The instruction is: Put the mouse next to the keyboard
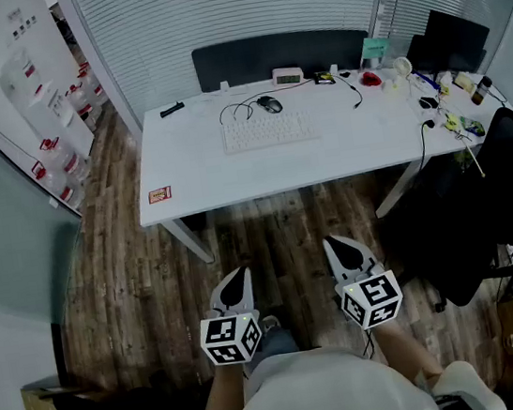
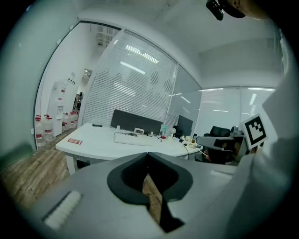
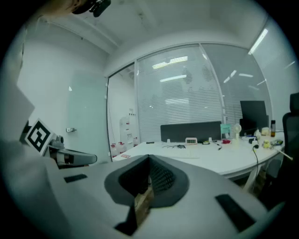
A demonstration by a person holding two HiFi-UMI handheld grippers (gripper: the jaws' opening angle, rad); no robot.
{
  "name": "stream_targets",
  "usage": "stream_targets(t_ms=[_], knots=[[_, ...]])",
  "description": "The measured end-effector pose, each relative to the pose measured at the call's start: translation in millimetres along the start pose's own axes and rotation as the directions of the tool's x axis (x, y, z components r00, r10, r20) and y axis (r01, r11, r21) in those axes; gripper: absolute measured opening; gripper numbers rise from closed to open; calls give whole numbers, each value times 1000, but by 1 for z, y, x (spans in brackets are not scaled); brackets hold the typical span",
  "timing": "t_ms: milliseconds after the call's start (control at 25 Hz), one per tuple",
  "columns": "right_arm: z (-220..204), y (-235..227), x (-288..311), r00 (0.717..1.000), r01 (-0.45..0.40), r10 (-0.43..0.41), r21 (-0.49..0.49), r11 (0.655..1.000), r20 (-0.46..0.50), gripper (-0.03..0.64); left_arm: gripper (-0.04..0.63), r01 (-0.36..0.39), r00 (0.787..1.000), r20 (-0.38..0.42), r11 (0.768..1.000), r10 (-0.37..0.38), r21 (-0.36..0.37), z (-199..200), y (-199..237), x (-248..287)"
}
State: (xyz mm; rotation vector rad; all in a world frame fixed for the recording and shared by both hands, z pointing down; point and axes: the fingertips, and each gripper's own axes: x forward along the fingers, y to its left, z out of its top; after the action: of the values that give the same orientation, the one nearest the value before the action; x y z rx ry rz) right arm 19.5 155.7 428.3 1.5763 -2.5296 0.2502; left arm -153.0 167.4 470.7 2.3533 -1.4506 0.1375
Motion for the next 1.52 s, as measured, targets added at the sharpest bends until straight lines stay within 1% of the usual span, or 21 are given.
stream_targets(t_ms=[200,440,680,960,1040,1080,1120,1160,1240,1280,1520], knots=[[-14,-1,-68,999,-31,31,8,999,17,2,11,-41,999,23,999,41,4,-20,-59,-38],[-26,5,-122,997,-72,72,0,997,28,0,11,-70,997,29,998,70,-5,-46,-103,-78],[-23,8,-147,995,-72,72,-8,997,67,0,11,-69,997,36,998,69,4,-52,-120,-97],[-24,14,-165,994,-83,84,-18,996,75,0,11,-60,997,58,998,59,28,-49,-135,-104],[-25,13,-169,993,-93,94,-27,995,74,0,13,-48,997,59,999,47,25,-48,-140,-103],[-26,13,-171,992,-99,101,-33,995,70,2,26,-42,997,61,999,41,18,-48,-143,-103],[-27,13,-173,992,-106,108,-33,994,64,2,59,-40,997,64,999,39,11,-48,-145,-103],[-29,12,-175,992,-112,113,-26,993,59,3,79,-41,997,68,999,40,8,-48,-146,-104],[-31,11,-178,991,-124,124,-5,992,55,83,100,-43,996,76,999,42,10,-48,-149,-106],[-33,10,-179,990,-129,129,0,992,54,111,106,-40,996,78,999,39,11,-49,-149,-106],[-36,7,-178,988,-146,146,4,989,47,222,174,-27,996,83,1000,27,8,-51,-154,-102]])
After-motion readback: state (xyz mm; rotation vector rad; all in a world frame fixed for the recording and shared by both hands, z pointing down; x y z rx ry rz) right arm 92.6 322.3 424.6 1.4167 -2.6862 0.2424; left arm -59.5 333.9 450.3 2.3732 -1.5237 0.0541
